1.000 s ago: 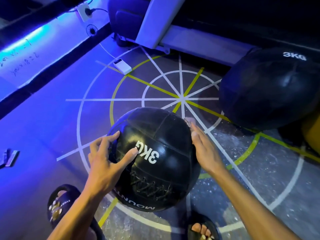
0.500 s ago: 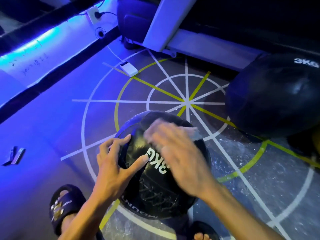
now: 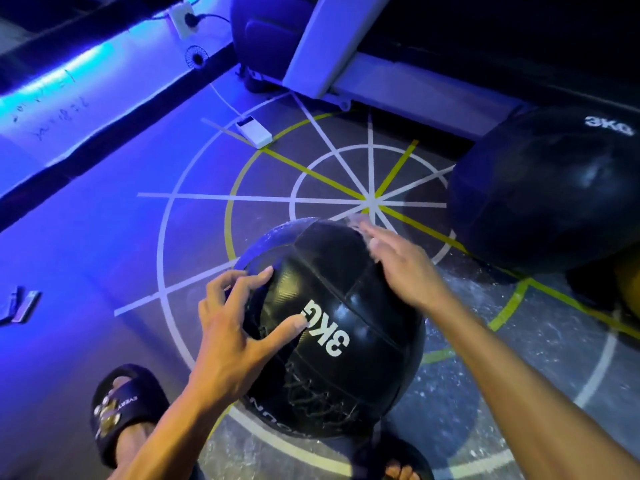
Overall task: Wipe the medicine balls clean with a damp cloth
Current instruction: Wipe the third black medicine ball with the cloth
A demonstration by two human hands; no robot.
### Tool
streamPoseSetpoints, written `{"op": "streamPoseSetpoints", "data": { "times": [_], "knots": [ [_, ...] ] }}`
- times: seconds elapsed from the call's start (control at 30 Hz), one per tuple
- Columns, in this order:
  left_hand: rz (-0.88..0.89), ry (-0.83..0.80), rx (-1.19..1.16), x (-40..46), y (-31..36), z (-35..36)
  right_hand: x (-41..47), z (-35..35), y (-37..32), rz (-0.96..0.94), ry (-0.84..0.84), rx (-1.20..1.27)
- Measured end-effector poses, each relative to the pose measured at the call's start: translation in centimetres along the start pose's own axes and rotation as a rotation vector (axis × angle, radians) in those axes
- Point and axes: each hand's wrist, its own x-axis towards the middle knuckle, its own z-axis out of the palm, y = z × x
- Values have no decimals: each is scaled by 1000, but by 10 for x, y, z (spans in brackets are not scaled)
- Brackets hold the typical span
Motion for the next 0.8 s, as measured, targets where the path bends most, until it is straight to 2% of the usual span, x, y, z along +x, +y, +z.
{"op": "streamPoseSetpoints", "data": {
  "times": [0.03,0.07,0.13,0.2,0.27,0.37,0.4,0.43,0.5,0.57,0.6,0.63,0.73,0.77,0.8],
  "knots": [
    [6,-4,8,-1,3,3,3,-3,0,67,-2,-5],
    [9,-12,0,-1,5,4,-1,-1,-12,22,-45,-33],
    [14,-10,9,2,4,4,-14,21,-40,-281,-189,-140],
    [30,-33,24,3,2,5,-24,33,-51,-434,-257,-218],
    [40,-30,-9,4,4,3,-6,21,-30,-336,-190,-159],
    [73,-18,-2,3,6,6,28,-7,10,136,-94,-81],
    [68,-23,-7,1,7,7,26,-11,10,185,-93,-88],
    [59,-27,-22,1,7,7,19,-8,1,142,-102,-78],
    [35,-23,-40,0,6,8,0,8,-31,-114,-192,-92],
    [48,-28,-26,0,4,9,-14,14,-42,-359,-333,-208],
    [51,-20,-30,-1,4,10,-10,11,-37,-418,-352,-252],
    [52,-12,-38,-2,5,11,1,2,-28,-394,-336,-254],
    [65,14,-40,-5,8,20,26,-24,-8,-53,-219,-195],
    [67,14,-44,-7,9,23,22,-25,-11,-50,-235,-202],
    [68,17,-58,-7,8,25,15,-22,-20,-127,-269,-201]
  ]
}}
